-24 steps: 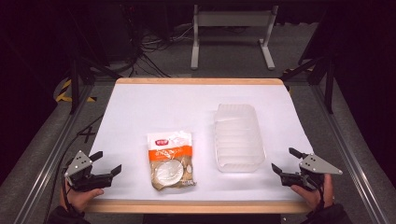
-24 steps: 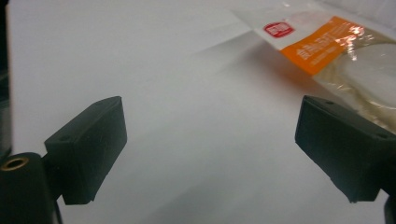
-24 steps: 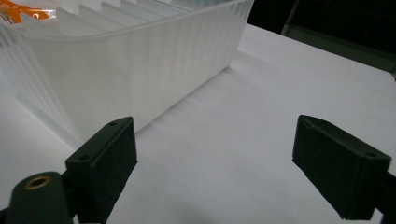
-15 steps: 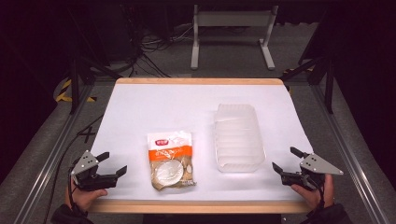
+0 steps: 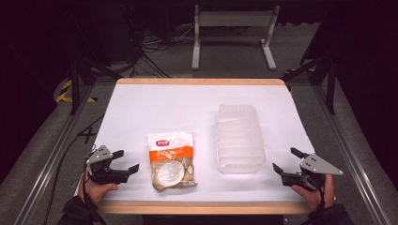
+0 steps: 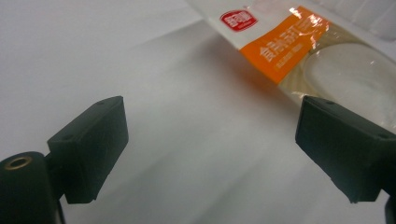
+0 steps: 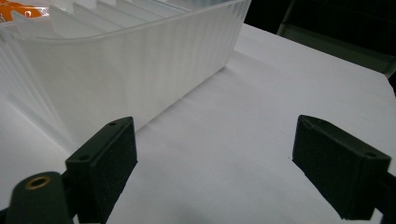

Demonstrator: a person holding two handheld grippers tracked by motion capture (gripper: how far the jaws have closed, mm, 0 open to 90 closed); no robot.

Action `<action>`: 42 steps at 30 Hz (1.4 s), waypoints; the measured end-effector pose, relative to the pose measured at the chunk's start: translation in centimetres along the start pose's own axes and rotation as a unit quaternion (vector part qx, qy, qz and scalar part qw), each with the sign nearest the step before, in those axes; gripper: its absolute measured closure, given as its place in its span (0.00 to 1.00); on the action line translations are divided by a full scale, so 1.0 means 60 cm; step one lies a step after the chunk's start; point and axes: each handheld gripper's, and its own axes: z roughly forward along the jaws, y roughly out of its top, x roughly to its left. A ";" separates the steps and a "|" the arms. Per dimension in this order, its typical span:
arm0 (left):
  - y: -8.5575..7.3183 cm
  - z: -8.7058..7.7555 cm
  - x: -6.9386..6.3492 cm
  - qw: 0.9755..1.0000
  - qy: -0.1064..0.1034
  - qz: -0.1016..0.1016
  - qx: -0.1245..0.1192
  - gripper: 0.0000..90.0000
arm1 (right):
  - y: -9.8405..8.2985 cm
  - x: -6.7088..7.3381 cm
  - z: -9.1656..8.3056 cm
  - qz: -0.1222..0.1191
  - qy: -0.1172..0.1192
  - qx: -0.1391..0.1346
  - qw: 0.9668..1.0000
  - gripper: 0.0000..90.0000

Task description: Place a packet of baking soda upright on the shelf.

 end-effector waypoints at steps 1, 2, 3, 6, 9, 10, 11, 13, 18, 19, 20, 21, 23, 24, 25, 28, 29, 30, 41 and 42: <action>0.003 0.005 -0.001 1.000 -0.008 0.000 0.003 0.11 | 0.000 0.000 0.000 0.001 0.001 0.001 1.000 0.16; 0.008 0.014 -0.004 1.000 -0.019 -0.001 0.004 0.11 | 0.000 0.000 0.001 0.001 0.001 0.001 1.000 0.16; 0.012 0.022 -0.007 1.000 -0.030 -0.001 0.006 0.11 | 0.000 0.001 0.001 -0.001 0.002 0.002 1.000 0.16; 0.027 0.049 -0.015 0.997 -0.068 -0.015 0.015 0.12 | 0.000 0.002 0.002 -0.002 0.003 0.003 1.000 0.16; 0.037 0.068 -0.021 0.996 -0.083 -0.019 0.028 0.13 | 0.000 0.003 0.002 -0.004 0.005 0.003 1.000 0.16; 0.044 0.079 -0.022 0.996 -0.084 -0.019 0.034 0.13 | 0.000 0.003 0.002 -0.004 0.005 0.004 1.000 0.16; 0.048 0.086 -0.023 0.995 -0.090 -0.030 0.036 0.14 | 0.000 0.002 0.002 -0.005 0.005 0.003 1.000 0.16; 0.054 0.100 -0.023 0.993 -0.103 -0.042 0.042 0.15 | 0.000 0.001 0.001 -0.004 0.005 0.003 1.000 0.16; 0.071 0.142 -0.027 0.990 -0.111 -0.048 0.074 0.17 | -0.001 0.000 0.002 -0.003 0.011 0.003 1.000 0.16; 0.071 0.142 -0.027 0.990 -0.111 -0.048 0.074 0.16 | -0.001 0.000 0.002 -0.003 0.011 0.003 1.000 0.16; 0.078 0.151 -0.026 0.988 -0.125 -0.055 0.076 0.16 | 0.000 0.001 0.002 -0.005 0.013 0.003 1.000 0.15; 0.078 0.151 -0.026 0.988 -0.125 -0.055 0.076 0.17 | 0.000 0.002 0.002 -0.005 0.015 0.004 1.000 0.15; 0.085 0.161 -0.023 0.984 -0.148 -0.068 0.072 0.20 | 0.000 0.003 0.002 -0.007 0.023 0.005 1.000 0.15; 0.086 0.162 -0.023 0.983 -0.154 -0.068 0.071 0.23 | 0.000 0.004 0.003 -0.009 0.026 0.006 1.000 0.15; 0.087 0.164 -0.023 0.983 -0.160 -0.060 0.068 0.27 | 0.000 0.005 0.003 -0.011 0.027 0.008 1.000 0.15; 0.086 0.165 -0.022 0.981 -0.174 -0.064 0.063 0.43 | 0.000 0.005 0.003 -0.010 0.033 0.005 0.999 0.15; 0.086 0.164 -0.024 0.979 -0.183 -0.057 0.064 0.54 | 0.000 0.005 0.003 -0.009 0.034 0.005 0.999 0.15; 0.086 0.165 -0.026 0.978 -0.187 -0.053 0.069 0.62 | 0.000 0.004 0.004 -0.008 0.036 0.006 0.999 0.15; 0.094 0.159 -0.051 0.985 -0.164 0.000 0.061 1.00 | -0.001 0.002 0.004 0.002 0.042 0.005 0.999 0.15; 0.095 0.156 -0.053 0.985 -0.162 0.001 0.057 1.00 | -0.001 0.002 0.004 0.002 0.041 0.005 0.999 0.15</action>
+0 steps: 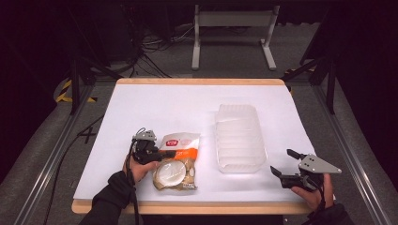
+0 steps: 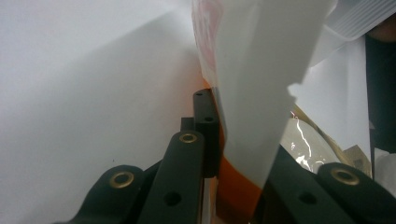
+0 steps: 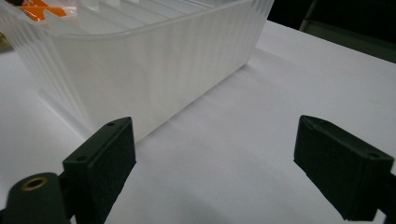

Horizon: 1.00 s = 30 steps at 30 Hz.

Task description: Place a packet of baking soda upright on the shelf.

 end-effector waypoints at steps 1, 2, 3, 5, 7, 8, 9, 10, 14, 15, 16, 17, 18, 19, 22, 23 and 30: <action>0.000 -0.004 -0.003 1.000 0.000 0.006 -0.007 1.00 | 0.000 0.000 0.000 -0.001 -0.001 0.000 1.000 0.15; -0.001 -0.008 -0.007 1.000 0.001 0.015 -0.015 1.00 | 0.000 0.000 0.000 -0.001 -0.002 0.000 1.000 0.15; -0.001 -0.012 -0.012 1.000 0.006 0.022 -0.018 1.00 | 0.000 0.001 -0.001 -0.003 -0.003 0.001 1.000 0.15; -0.001 -0.021 -0.025 0.999 0.008 0.031 -0.036 1.00 | 0.000 0.002 -0.001 -0.005 -0.006 0.002 1.000 0.15; 0.001 -0.030 -0.038 0.998 0.013 0.045 -0.046 1.00 | 0.000 0.002 -0.001 -0.009 -0.009 0.004 1.000 0.15; 0.002 -0.035 -0.046 0.997 0.012 0.051 -0.056 1.00 | 0.000 0.002 -0.001 -0.010 -0.010 0.005 1.000 0.15; 0.005 -0.042 -0.056 0.996 0.010 0.059 -0.067 1.00 | 0.000 0.002 0.000 -0.011 -0.011 0.007 1.000 0.15; 0.007 -0.046 -0.066 0.995 0.009 0.066 -0.072 1.00 | -0.001 0.003 0.000 -0.013 -0.013 0.009 1.000 0.15; 0.020 -0.064 -0.098 0.991 0.003 0.101 -0.089 1.00 | -0.001 0.003 0.001 -0.017 -0.016 0.011 1.000 0.15; 0.022 -0.067 -0.106 0.989 0.003 0.111 -0.093 1.00 | -0.001 0.003 0.001 -0.017 -0.017 0.011 1.000 0.15; 0.025 -0.070 -0.114 0.988 0.005 0.118 -0.096 1.00 | -0.001 0.003 0.000 -0.017 -0.019 0.011 1.000 0.15; 0.028 -0.073 -0.120 0.987 0.007 0.126 -0.100 1.00 | -0.001 0.003 0.000 -0.017 -0.021 0.011 1.000 0.15; 0.029 -0.074 -0.124 0.986 0.007 0.128 -0.104 1.00 | -0.001 0.002 0.000 -0.015 -0.022 0.011 1.000 0.15; 0.032 -0.075 -0.129 0.986 0.007 0.130 -0.104 1.00 | -0.001 0.002 0.000 -0.014 -0.022 0.011 1.000 0.15; 0.038 -0.078 -0.135 0.983 0.012 0.144 -0.111 1.00 | -0.002 0.001 -0.001 -0.015 -0.025 0.012 1.000 0.15; 0.040 -0.078 -0.138 0.983 0.011 0.140 -0.114 1.00 | -0.002 0.001 -0.001 -0.015 -0.025 0.011 1.000 0.15; 0.051 -0.083 -0.124 0.981 0.015 0.133 -0.138 1.00 | -0.004 -0.004 -0.003 -0.010 -0.034 0.007 0.999 0.15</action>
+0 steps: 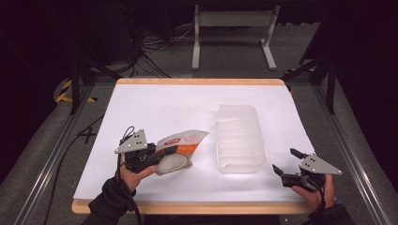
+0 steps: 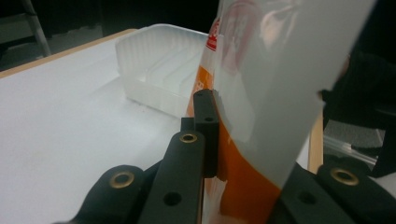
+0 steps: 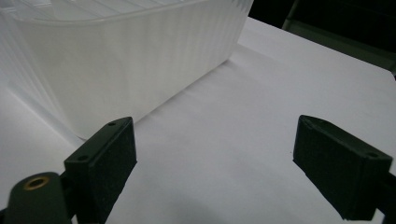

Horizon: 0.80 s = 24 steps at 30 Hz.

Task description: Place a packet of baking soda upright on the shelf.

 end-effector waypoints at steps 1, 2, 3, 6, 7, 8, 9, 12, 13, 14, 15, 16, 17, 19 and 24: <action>0.001 0.000 0.001 1.000 0.000 0.002 -0.003 1.00 | 0.000 -0.001 0.000 0.001 -0.001 0.000 1.000 0.15; 0.003 0.001 0.001 1.000 -0.002 -0.001 -0.006 1.00 | -0.001 -0.001 0.000 0.002 -0.001 -0.001 1.000 0.15; 0.006 0.002 0.001 1.000 -0.001 0.001 -0.007 1.00 | -0.001 -0.002 0.000 0.003 -0.001 -0.001 1.000 0.15; 0.014 0.006 -0.001 1.000 0.000 0.009 -0.014 1.00 | -0.001 -0.002 0.001 0.004 0.000 0.000 1.000 0.15; 0.021 0.011 -0.004 1.000 0.000 0.012 -0.024 1.00 | -0.001 0.000 0.002 0.001 0.001 0.003 1.000 0.15; 0.021 0.011 -0.004 1.000 0.000 0.012 -0.024 1.00 | -0.001 0.000 0.002 -0.001 0.000 0.003 1.000 0.15; 0.025 0.013 -0.004 0.999 -0.001 0.013 -0.031 1.00 | -0.001 0.000 0.002 -0.001 -0.002 0.003 1.000 0.15; 0.039 0.023 -0.006 0.999 -0.006 0.022 -0.048 1.00 | 0.000 0.001 0.000 0.000 -0.004 0.002 1.000 0.15; 0.044 0.027 -0.007 0.998 -0.010 0.021 -0.051 1.00 | 0.000 0.001 0.000 -0.001 -0.004 0.002 1.000 0.15; 0.050 0.032 -0.008 0.998 -0.013 0.024 -0.054 1.00 | 0.001 0.002 0.000 -0.002 -0.005 0.002 1.000 0.15; 0.055 0.038 -0.009 0.998 -0.017 0.024 -0.060 1.00 | 0.001 0.002 0.001 -0.002 -0.005 0.002 1.000 0.15; 0.060 0.044 -0.009 0.997 -0.023 0.025 -0.062 1.00 | 0.001 0.002 0.001 -0.003 -0.006 0.002 1.000 0.15; 0.065 0.052 -0.010 0.997 -0.028 0.024 -0.067 1.00 | 0.001 0.002 0.002 -0.003 -0.010 0.002 1.000 0.16; 0.074 0.067 -0.013 0.996 -0.038 0.036 -0.072 1.00 | 0.001 0.000 0.001 0.001 -0.024 -0.001 1.000 0.16; 0.095 0.114 -0.010 0.994 -0.060 0.032 -0.089 1.00 | -0.006 -0.009 -0.001 0.016 -0.034 -0.002 0.999 0.16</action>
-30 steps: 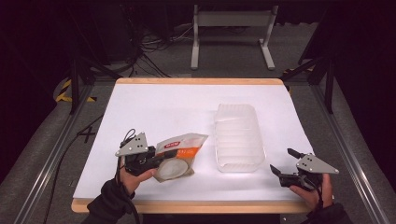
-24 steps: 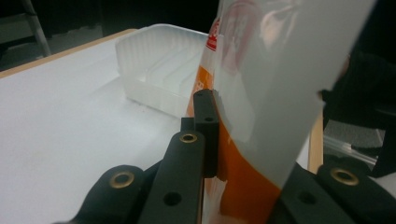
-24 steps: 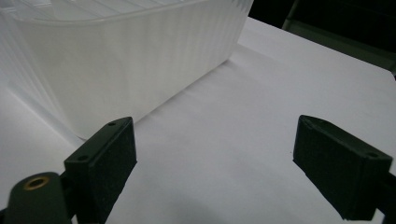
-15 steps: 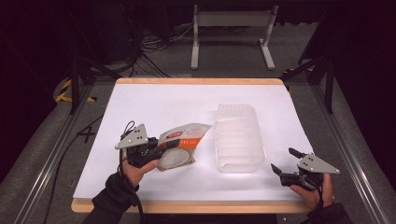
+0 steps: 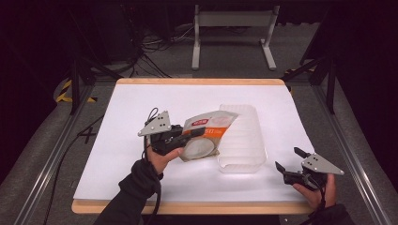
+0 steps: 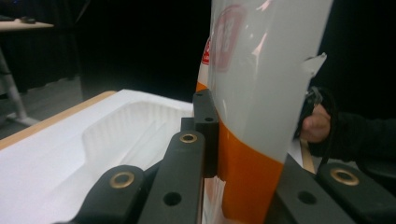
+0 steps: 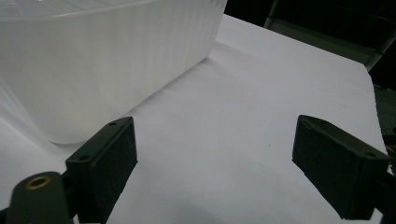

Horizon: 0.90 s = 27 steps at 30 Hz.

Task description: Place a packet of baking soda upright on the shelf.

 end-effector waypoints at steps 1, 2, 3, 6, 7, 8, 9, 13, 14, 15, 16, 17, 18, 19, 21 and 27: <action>0.003 0.007 0.001 1.000 -0.002 0.001 -0.004 1.00 | -0.001 0.000 0.000 0.000 0.001 -0.001 1.000 0.16; 0.003 0.007 0.001 1.000 -0.002 0.001 -0.004 1.00 | -0.001 0.000 0.000 0.000 0.001 -0.001 1.000 0.16; 0.007 0.020 0.004 1.000 -0.009 -0.001 -0.016 1.00 | -0.001 0.000 0.000 -0.002 0.001 0.000 1.000 0.16; 0.007 0.035 0.006 0.999 -0.019 -0.010 -0.029 1.00 | -0.001 0.001 0.000 -0.003 0.001 0.001 1.000 0.16; 0.007 0.045 0.006 0.999 -0.025 -0.011 -0.033 1.00 | 0.000 0.001 0.001 -0.003 0.001 0.001 1.000 0.16; 0.006 0.052 0.007 0.999 -0.027 -0.010 -0.034 1.00 | 0.000 0.001 0.000 -0.003 0.000 0.000 1.000 0.16; 0.004 0.063 0.007 0.999 -0.034 -0.013 -0.035 1.00 | 0.000 0.001 0.000 -0.003 0.001 0.000 1.000 0.16; -0.003 0.096 0.006 0.998 -0.052 -0.014 -0.032 1.00 | 0.000 0.002 0.000 -0.003 0.003 -0.001 1.000 0.16; -0.004 0.105 0.005 0.998 -0.053 -0.012 -0.030 1.00 | 0.000 0.002 0.000 -0.003 0.003 -0.001 1.000 0.16; -0.005 0.112 0.004 0.998 -0.055 -0.010 -0.032 1.00 | 0.000 0.002 0.000 -0.004 0.003 0.001 1.000 0.16; -0.005 0.119 0.004 0.998 -0.057 -0.009 -0.030 1.00 | 0.000 0.002 0.000 -0.004 0.004 0.001 1.000 0.16; -0.006 0.130 0.003 0.998 -0.061 -0.012 -0.028 1.00 | 0.000 0.002 0.000 -0.004 0.005 0.001 1.000 0.16; -0.006 0.137 0.003 0.997 -0.065 -0.010 -0.027 1.00 | 0.000 0.003 0.000 -0.005 0.006 0.001 1.000 0.16; -0.006 0.143 0.003 0.998 -0.065 -0.010 -0.026 1.00 | 0.000 0.003 0.000 -0.005 0.006 0.000 1.000 0.16; -0.007 0.165 0.000 0.997 -0.070 -0.007 -0.027 1.00 | 0.000 0.003 0.000 -0.004 0.007 0.000 1.000 0.16; -0.009 0.205 -0.005 0.997 -0.078 -0.001 -0.029 1.00 | 0.000 0.004 0.001 -0.007 0.010 0.002 1.000 0.16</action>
